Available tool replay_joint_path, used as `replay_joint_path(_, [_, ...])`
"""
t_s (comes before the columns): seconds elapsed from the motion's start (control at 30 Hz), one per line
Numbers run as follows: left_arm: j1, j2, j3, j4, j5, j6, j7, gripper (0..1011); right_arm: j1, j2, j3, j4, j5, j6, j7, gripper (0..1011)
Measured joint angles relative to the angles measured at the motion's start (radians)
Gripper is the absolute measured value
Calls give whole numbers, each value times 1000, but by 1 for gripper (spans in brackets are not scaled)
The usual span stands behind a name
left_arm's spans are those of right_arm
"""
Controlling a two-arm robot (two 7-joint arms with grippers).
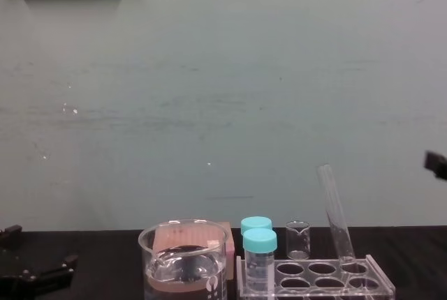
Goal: Hold the test tube with one hand and immerse one end into the beaker, then return it to the test tube rack.
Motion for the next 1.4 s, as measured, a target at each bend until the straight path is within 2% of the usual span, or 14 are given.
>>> replay_joint_path(0.17, [0, 0, 0, 0, 0, 0, 0, 1000, -32, -11, 16, 7, -20, 25, -33, 1002])
replay_joint_path(0.33, [0, 0, 0, 0, 0, 0, 0, 1000, -40, -18, 18, 10, -40, 44, -44, 1002])
replay_joint_path(1.4, [0, 0, 0, 0, 0, 0, 0, 1000, -39, -15, 19, 8, -33, 38, -43, 1002])
